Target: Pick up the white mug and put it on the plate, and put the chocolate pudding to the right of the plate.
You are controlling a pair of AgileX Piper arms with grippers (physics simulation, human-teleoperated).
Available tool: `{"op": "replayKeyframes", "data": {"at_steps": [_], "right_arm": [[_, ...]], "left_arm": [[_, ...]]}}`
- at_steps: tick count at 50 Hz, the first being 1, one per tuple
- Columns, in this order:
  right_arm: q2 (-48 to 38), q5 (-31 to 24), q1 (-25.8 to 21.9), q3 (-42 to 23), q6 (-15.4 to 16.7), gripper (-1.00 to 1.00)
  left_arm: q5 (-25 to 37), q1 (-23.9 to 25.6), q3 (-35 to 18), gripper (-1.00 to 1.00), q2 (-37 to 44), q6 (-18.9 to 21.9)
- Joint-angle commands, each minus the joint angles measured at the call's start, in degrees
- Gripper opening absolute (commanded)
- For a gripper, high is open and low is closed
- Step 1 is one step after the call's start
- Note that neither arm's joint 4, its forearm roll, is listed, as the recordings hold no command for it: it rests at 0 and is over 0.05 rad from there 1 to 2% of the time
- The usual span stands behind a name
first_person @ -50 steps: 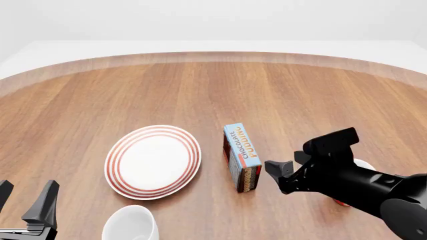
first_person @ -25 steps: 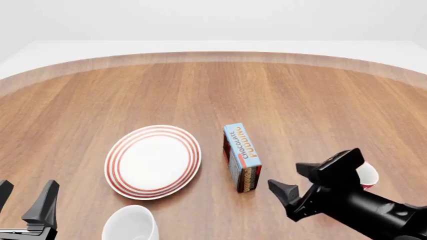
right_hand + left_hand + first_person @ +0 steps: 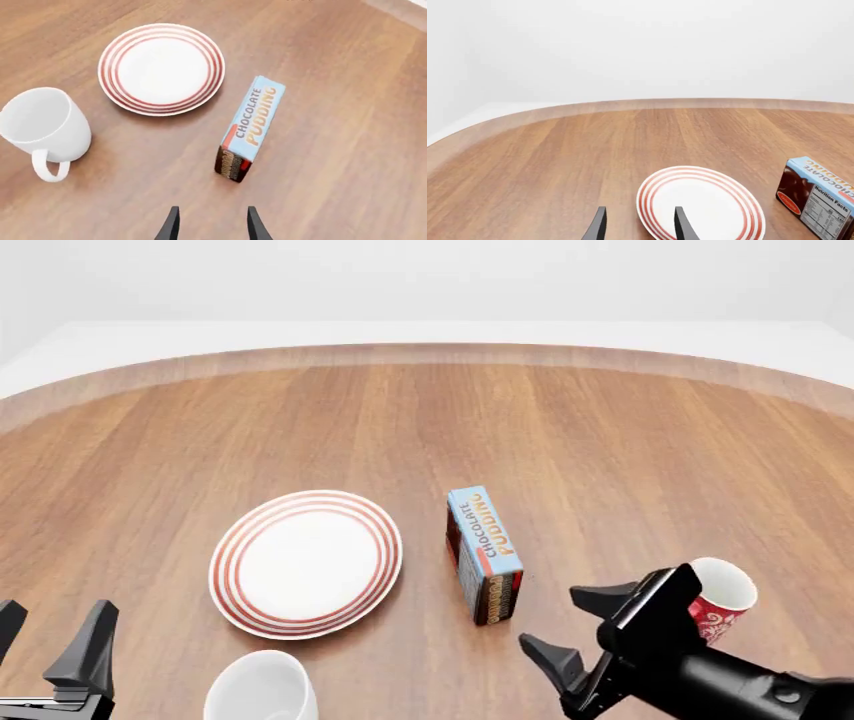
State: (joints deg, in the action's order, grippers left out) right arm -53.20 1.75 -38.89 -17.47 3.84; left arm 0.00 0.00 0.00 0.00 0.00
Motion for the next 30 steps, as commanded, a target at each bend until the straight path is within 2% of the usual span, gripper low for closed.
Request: {"op": "replayKeyframes", "data": {"at_steps": [1,30], "right_arm": [[-1.0,0.7,-3.0,0.2,1.0,1.00],[-10.1,3.8,-11.1,-3.5,1.0,1.00]], "left_arm": [[0.0,0.0,0.0,1.00,0.0,0.0],[0.0,0.0,0.0,1.00,0.0,0.0]]}}
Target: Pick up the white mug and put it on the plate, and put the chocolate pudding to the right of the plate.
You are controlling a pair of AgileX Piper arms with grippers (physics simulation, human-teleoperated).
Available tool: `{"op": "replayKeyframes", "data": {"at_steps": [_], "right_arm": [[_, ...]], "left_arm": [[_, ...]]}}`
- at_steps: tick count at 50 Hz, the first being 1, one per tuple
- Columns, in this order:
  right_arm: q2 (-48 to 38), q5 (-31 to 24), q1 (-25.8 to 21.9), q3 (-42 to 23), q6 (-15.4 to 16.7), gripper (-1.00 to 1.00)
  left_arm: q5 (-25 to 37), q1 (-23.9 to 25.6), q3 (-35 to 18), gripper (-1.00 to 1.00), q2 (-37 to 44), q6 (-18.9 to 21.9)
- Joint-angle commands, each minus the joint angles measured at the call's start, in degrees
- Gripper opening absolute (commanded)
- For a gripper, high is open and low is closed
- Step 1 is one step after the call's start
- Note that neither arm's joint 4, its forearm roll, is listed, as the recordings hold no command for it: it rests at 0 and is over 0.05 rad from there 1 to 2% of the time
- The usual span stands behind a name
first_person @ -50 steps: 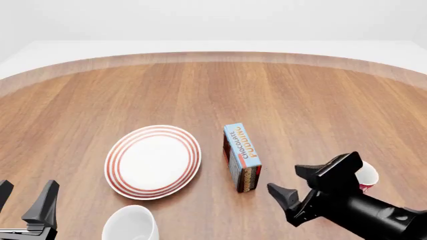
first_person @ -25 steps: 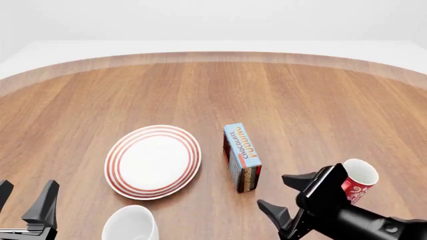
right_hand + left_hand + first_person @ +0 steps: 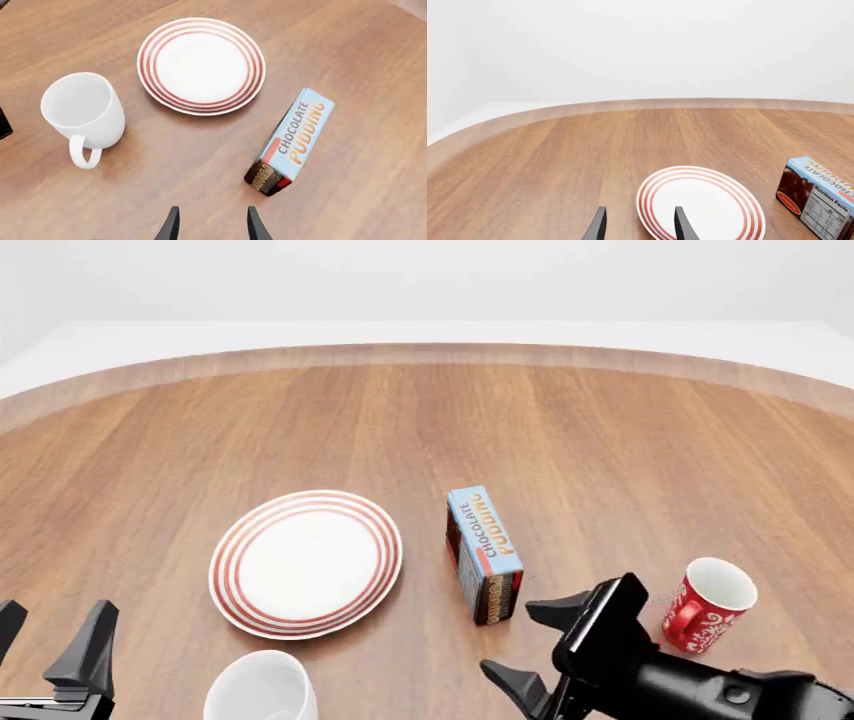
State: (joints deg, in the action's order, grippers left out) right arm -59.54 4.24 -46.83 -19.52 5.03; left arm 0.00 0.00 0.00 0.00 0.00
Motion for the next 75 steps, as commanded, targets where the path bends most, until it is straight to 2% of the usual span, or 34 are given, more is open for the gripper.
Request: {"op": "replayKeyframes", "data": {"at_steps": [1,21,39,46,75], "right_arm": [[-3.8,1.3,-3.2,-1.4,-0.2,1.00],[-10.0,2.8,-8.3,-4.3,-0.8,1.00],[-16.4,2.0,-13.9,-8.4,-0.6,1.00],[-19.2,2.4,-17.1,-10.2,-1.8,1.00],[-25.6,2.7,-23.0,-15.0,-3.5,1.00]], "left_arm": [[0.0,0.0,0.0,1.00,0.0,0.0],[0.0,0.0,0.0,1.00,0.0,0.0],[0.0,0.0,0.0,1.00,0.0,0.0],[0.0,0.0,0.0,1.00,0.0,0.0],[0.0,0.0,0.0,1.00,0.0,0.0]]}}
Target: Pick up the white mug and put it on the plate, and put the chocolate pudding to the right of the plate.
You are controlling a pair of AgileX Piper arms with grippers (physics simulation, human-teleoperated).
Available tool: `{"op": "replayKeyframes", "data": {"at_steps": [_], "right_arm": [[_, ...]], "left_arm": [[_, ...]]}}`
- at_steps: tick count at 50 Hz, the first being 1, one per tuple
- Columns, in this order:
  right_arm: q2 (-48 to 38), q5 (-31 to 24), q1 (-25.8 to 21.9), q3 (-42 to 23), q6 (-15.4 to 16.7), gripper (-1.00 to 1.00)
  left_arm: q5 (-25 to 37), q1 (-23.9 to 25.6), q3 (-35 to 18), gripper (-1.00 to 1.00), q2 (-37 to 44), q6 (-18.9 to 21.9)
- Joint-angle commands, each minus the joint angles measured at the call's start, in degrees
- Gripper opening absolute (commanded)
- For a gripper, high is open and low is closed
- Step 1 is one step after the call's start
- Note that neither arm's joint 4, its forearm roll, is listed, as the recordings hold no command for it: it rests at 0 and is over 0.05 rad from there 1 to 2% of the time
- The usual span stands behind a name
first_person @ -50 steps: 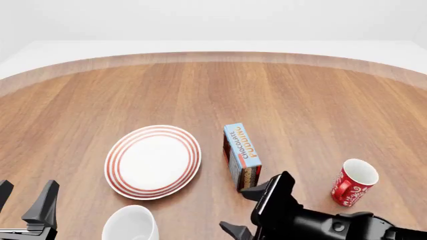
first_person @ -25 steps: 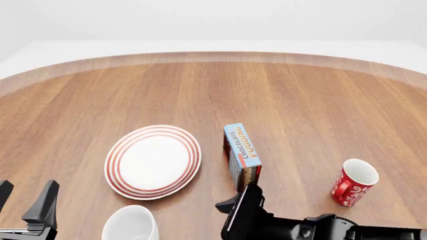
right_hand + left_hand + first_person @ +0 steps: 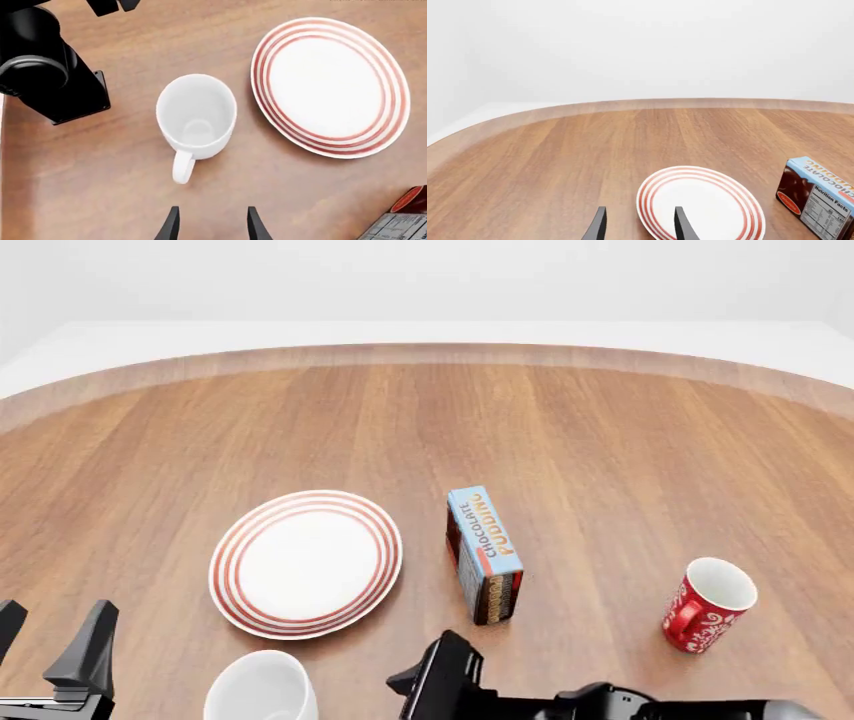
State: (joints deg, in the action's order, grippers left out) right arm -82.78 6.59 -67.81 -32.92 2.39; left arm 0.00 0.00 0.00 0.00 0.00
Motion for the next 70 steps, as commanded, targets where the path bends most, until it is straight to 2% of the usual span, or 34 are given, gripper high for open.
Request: {"op": "replayKeyframes", "data": {"at_steps": [1,19,70], "right_arm": [[-2.5,0.3,-2.2,-1.8,-1.0,1.00],[-5.4,1.4,-3.9,-3.7,-3.1,1.00],[-12.9,0.6,-5.0,-9.3,-5.8,1.00]], "left_arm": [[0.0,0.0,0.0,1.00,0.0,0.0],[0.0,0.0,0.0,1.00,0.0,0.0],[0.0,0.0,0.0,1.00,0.0,0.0]]}}
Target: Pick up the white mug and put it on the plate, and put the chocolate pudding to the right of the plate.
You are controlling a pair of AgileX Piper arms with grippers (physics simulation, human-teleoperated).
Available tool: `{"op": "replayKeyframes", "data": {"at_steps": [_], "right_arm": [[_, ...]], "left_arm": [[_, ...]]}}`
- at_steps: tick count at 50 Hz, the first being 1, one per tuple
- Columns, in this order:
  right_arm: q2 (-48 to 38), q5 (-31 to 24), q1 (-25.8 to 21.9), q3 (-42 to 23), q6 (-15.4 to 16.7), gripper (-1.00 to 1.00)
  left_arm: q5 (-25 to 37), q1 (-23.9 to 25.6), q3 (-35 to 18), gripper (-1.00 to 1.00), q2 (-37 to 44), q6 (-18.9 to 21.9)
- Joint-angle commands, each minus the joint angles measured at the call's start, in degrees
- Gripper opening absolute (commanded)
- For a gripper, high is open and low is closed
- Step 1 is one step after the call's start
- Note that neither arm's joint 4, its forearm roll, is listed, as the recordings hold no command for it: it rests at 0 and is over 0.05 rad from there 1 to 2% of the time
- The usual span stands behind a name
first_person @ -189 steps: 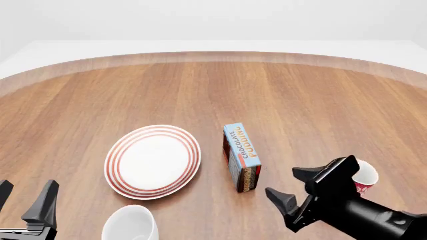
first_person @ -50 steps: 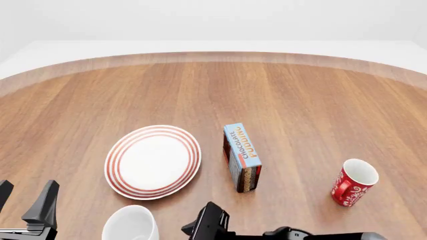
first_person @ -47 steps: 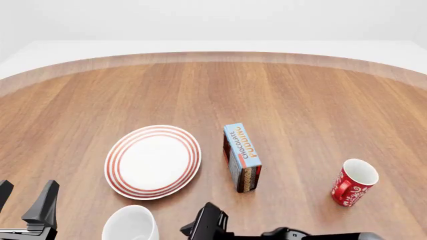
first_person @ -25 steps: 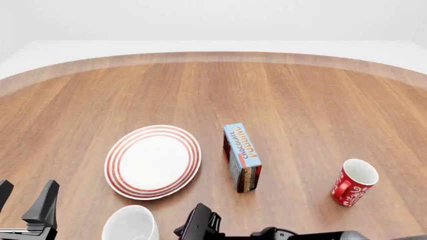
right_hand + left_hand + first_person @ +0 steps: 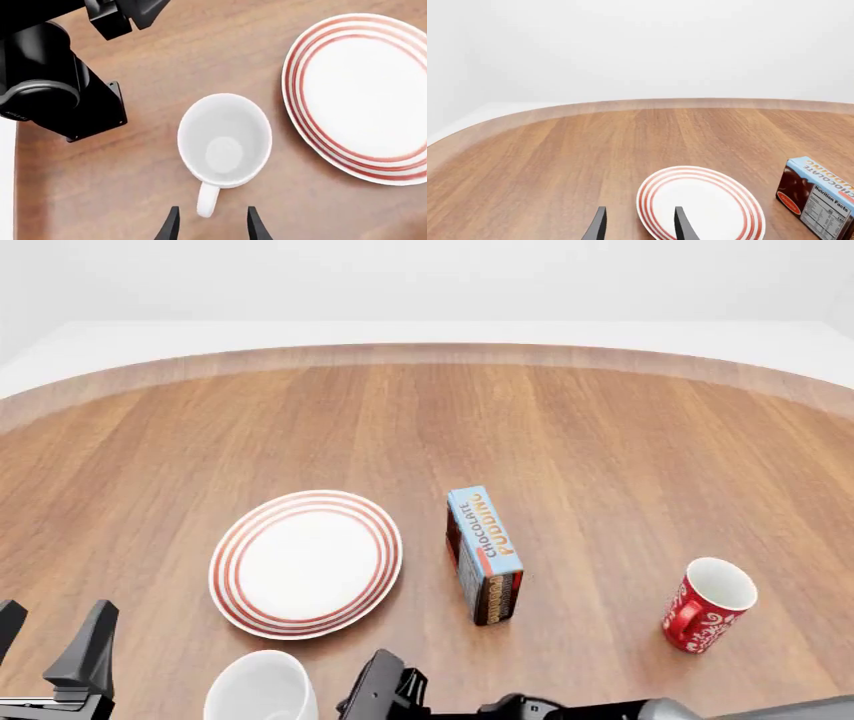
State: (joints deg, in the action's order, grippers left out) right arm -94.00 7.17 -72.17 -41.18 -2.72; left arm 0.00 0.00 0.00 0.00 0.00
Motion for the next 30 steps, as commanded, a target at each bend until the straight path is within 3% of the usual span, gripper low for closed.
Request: {"op": "replayKeyframes", "data": {"at_steps": [1,30], "right_arm": [[-1.9,-0.1,-0.9,-1.1,-0.8,1.00],[-6.1,0.2,-1.0,-2.7,-3.4,1.00]], "left_arm": [[0.0,0.0,0.0,1.00,0.0,0.0],[0.0,0.0,0.0,1.00,0.0,0.0]]}}
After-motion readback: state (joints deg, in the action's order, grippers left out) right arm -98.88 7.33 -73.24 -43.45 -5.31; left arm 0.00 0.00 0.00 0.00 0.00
